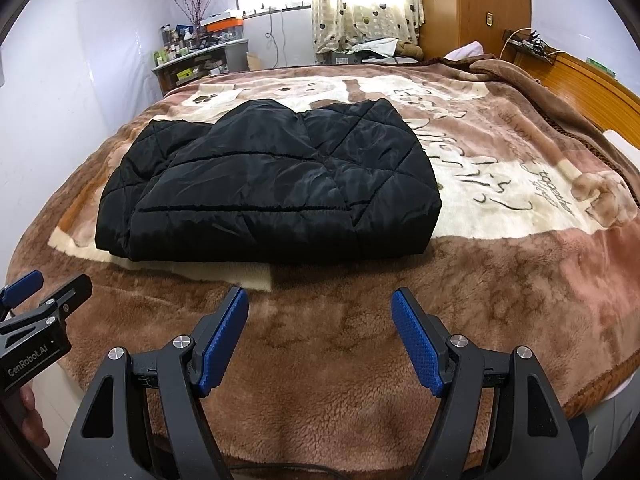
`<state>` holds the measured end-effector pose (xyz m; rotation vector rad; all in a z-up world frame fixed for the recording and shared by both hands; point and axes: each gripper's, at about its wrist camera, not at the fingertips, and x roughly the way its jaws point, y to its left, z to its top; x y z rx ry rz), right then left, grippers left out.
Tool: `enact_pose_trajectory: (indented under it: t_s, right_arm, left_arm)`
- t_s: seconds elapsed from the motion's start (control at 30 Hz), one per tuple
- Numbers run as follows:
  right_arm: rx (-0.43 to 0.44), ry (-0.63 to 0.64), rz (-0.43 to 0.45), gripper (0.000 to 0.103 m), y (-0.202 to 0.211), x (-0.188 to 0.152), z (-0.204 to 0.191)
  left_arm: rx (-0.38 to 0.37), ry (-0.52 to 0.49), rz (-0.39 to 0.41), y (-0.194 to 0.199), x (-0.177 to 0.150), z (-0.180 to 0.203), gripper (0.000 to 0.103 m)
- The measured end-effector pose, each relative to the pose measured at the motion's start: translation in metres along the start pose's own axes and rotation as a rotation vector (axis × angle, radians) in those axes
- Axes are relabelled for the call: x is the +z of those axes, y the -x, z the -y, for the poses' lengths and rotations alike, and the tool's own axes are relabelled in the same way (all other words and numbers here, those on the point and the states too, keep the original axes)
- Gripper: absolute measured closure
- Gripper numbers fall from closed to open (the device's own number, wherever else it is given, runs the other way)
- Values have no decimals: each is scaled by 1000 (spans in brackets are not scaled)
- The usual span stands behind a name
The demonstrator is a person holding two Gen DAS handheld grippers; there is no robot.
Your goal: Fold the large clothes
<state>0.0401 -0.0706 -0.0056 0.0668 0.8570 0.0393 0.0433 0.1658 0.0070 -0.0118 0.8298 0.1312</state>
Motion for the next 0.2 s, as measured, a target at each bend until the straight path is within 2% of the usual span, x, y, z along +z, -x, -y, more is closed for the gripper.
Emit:
enact_pose_trajectory:
  t_s: [0.2]
  right_arm:
    - [-2,-2,-3,29,-1,-1,-1]
  left_arm:
    - [20,-7,12,1,-1,0,15]
